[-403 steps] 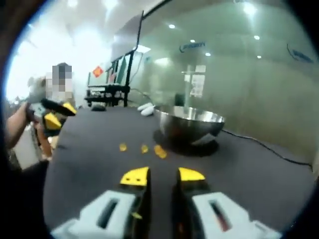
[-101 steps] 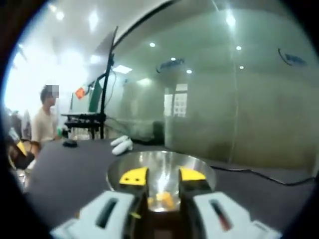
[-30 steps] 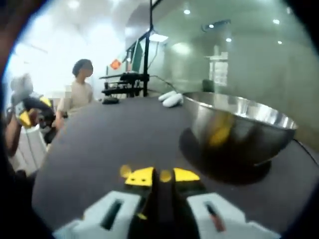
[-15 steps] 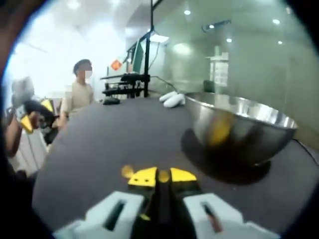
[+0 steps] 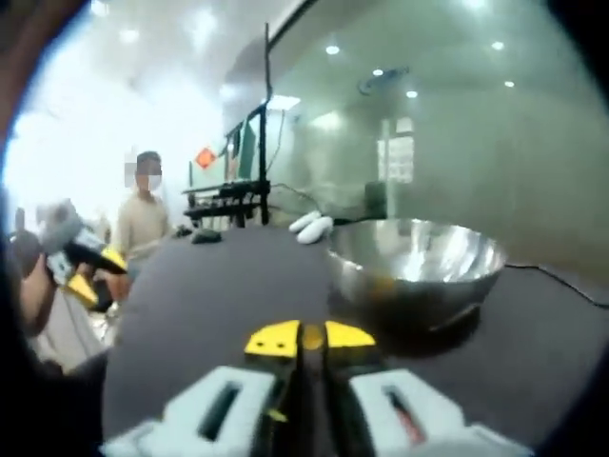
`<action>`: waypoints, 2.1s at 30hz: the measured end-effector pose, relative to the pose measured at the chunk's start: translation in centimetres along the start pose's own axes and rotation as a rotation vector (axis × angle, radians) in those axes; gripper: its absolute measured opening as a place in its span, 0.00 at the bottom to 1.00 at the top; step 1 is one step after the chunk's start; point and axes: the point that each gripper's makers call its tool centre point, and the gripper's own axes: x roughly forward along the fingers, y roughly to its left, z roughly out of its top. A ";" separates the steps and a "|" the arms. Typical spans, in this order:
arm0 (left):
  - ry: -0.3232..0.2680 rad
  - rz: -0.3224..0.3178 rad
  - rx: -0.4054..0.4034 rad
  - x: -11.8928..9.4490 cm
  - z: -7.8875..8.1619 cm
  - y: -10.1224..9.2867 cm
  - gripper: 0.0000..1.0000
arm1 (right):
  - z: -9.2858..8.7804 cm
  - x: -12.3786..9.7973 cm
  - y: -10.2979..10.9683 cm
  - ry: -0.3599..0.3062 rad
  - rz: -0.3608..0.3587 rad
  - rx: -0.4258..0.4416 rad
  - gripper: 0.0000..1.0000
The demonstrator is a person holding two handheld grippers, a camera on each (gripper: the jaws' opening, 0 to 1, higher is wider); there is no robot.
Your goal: Pick up the QQ candy scattered on the table and place it into the stainless steel bowl on the table
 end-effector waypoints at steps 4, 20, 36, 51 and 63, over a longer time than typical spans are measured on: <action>-0.005 -0.021 -0.014 0.2 0.2 -0.5 0.35 | 0.9 -1.3 -1.1 -0.007 -0.052 -0.010 0.09; 0.012 -0.028 -0.002 0.6 0.2 -0.9 0.35 | 6.1 -1.2 -3.8 -0.103 -0.125 -0.028 0.09; 0.026 -0.037 -0.004 1.2 0.0 -1.0 0.35 | 8.0 3.3 -6.9 -0.071 -0.190 -0.068 0.10; 0.027 -0.036 -0.007 1.3 0.1 -0.8 0.35 | 7.0 3.0 -7.7 -0.013 -0.183 0.028 0.24; 0.045 -0.048 0.011 1.2 0.1 -1.5 0.35 | 7.7 0.1 -0.2 -0.054 0.087 -0.038 0.30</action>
